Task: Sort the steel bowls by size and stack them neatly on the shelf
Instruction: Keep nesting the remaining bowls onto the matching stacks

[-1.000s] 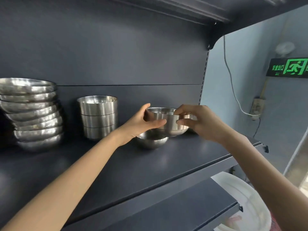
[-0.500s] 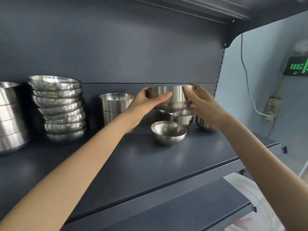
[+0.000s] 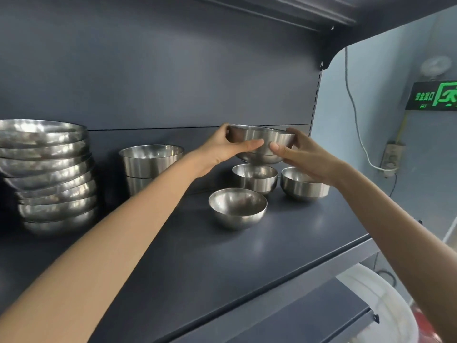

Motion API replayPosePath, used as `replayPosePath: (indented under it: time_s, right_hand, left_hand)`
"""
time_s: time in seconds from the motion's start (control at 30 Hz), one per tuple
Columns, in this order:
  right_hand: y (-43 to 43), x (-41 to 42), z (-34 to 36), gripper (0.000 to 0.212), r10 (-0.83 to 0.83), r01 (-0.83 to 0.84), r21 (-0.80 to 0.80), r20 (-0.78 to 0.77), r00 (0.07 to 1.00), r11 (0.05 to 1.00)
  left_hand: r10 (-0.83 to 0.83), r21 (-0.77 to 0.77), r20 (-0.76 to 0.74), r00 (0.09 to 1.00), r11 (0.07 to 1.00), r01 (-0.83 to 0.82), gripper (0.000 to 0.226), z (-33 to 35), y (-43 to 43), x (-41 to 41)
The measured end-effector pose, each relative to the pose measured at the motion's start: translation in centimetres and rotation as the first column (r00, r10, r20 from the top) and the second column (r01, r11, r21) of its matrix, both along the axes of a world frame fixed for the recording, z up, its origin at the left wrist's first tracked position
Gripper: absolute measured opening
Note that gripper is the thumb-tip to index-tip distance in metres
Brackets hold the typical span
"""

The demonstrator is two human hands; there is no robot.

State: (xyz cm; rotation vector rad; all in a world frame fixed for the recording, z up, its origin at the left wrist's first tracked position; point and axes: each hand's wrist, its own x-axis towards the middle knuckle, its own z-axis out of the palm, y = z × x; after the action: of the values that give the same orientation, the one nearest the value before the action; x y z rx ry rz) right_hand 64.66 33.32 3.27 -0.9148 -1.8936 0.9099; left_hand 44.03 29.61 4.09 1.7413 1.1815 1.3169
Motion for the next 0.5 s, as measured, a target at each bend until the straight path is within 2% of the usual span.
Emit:
replayPosePath:
  time_s: [0.1,0.17,0.23,0.3,0.33,0.4,0.43,0.5]
  right_hand:
    - [3.0,0.2,-0.3,0.105,0.024,-0.022,-0.037,0.059,0.998,0.999]
    - [5.0,0.5,-0.6,0.101,0.049,-0.044,-0.043,0.102,0.994,0.998]
    - [7.0,0.6,-0.9,0.095,0.060,-0.054,-0.054,0.131,0.990,0.997]
    - [8.6,0.6,-0.9,0.092,0.075,-0.066,-0.058,0.163,0.984,0.996]
    - [9.4,0.5,-1.0,0.099,0.081,-0.073,-0.050,0.186,0.979,0.996]
    - [10.9,0.4,-1.3,0.109,0.081,-0.073,-0.043,0.248,0.965,0.996]
    - [11.7,0.4,-1.5,0.103,0.079,-0.072,-0.037,0.278,0.957,0.997]
    - [12.7,0.2,-2.0,0.081,0.089,-0.087,-0.023,0.354,0.931,0.996]
  left_hand:
    - [0.035,-0.048,-0.050,0.998,0.998,-0.037,0.046,-0.5,2.3,0.2]
    - [0.070,-0.089,-0.095,0.993,0.993,-0.079,0.039,-0.9,3.9,0.3]
    - [0.103,-0.119,-0.146,0.984,0.985,-0.121,0.055,-1.4,5.4,0.3]
    - [0.117,-0.134,-0.195,0.974,0.980,-0.145,0.093,-1.8,6.7,0.3]
    - [0.117,-0.147,-0.211,0.970,0.978,-0.150,0.093,-2.0,7.2,0.3]
    - [0.105,-0.177,-0.244,0.964,0.973,-0.151,0.049,-2.7,8.2,0.2]
    - [0.097,-0.185,-0.253,0.962,0.972,-0.146,0.032,-3.0,8.5,0.2]
    - [0.101,-0.177,-0.269,0.958,0.973,-0.152,0.023,-3.8,8.7,0.3]
